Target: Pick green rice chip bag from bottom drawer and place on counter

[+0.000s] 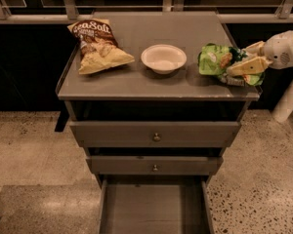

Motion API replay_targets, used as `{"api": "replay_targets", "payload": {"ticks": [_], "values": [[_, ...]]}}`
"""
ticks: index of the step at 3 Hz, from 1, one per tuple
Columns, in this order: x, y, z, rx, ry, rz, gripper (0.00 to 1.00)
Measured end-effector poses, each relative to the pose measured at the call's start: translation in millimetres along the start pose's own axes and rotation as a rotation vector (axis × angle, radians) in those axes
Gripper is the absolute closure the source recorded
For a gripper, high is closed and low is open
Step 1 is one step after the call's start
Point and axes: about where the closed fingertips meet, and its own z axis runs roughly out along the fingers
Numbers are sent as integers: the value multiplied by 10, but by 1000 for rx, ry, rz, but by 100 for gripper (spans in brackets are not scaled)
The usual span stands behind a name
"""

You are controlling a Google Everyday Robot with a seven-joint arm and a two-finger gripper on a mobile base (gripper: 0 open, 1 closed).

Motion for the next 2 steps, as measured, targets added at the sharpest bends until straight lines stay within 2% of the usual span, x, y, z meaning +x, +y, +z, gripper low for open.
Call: {"api": "replay_targets", "payload": {"ticks": [1,2], "values": [[0,0,1,0,0,0,0],[0,0,1,0,0,0,0]]}}
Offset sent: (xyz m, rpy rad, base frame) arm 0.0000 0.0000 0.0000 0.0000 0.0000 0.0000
